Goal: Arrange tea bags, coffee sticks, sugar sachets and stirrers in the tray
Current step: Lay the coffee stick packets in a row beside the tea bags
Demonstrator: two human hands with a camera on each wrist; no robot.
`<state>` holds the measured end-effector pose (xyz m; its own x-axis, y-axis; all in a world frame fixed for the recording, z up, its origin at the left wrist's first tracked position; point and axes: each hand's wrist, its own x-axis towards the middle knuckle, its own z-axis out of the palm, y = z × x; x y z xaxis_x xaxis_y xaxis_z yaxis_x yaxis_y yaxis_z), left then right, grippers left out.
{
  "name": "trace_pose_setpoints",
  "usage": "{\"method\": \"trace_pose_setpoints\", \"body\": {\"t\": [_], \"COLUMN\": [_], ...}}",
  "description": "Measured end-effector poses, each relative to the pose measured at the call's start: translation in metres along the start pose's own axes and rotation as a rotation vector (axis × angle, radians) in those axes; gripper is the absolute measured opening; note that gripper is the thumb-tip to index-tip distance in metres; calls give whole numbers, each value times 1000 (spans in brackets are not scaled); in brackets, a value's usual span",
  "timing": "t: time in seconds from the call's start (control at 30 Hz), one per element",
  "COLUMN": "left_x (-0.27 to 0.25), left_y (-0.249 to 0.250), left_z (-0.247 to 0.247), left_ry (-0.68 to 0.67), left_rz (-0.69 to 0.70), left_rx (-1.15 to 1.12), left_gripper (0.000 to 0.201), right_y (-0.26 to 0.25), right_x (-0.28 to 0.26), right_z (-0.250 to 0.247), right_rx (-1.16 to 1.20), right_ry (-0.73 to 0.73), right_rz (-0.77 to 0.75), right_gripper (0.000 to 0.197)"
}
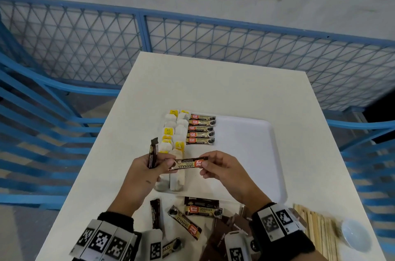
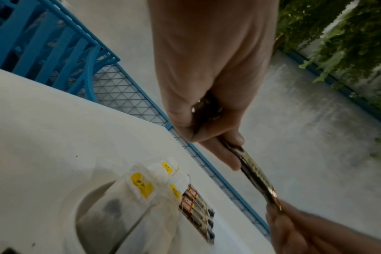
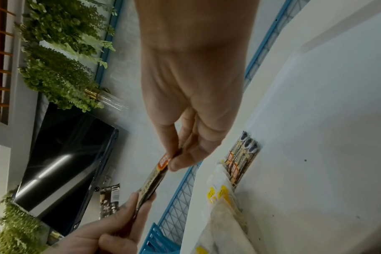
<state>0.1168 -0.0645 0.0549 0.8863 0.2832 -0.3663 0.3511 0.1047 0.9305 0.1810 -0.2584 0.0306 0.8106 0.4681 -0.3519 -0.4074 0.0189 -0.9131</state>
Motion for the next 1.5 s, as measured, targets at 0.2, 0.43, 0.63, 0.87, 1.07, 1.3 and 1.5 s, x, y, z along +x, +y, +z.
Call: {"method": "trace_pose_setpoints", "body": {"t": [0.2, 0.43, 0.63, 0.87, 1.07, 1.3, 1.5], "left_x": [0, -5, -3, -3, -9, -8, -4], "left_y": [-7, -9, -6, -3, -3, -9, -12], "left_z": [11, 10, -2, -9, -14, -16, -14], "left_ry": [5, -93, 40, 62, 25, 20, 0], "left_rz": [-10, -79, -147, -173, -86, 12, 21], "left_rx": [-49, 136, 74, 49, 144, 225, 138], "left_gripper": [6, 12, 12, 10, 8, 17, 18], "right_y": [9, 9, 24, 23, 28, 38, 28], "right_x": [3, 17, 51, 74, 90, 100, 85], "right_z": [17, 14, -24, -25, -23, -19, -7], "right_rx": [47, 41, -904, -1073, -1116, -1270, -1074], "right_ry": [-35, -27, 94, 216, 218, 256, 197], "right_rz": [75, 169, 149, -3, -102, -245, -342], "right_gripper": [16, 14, 38, 14, 15, 22, 19]}}
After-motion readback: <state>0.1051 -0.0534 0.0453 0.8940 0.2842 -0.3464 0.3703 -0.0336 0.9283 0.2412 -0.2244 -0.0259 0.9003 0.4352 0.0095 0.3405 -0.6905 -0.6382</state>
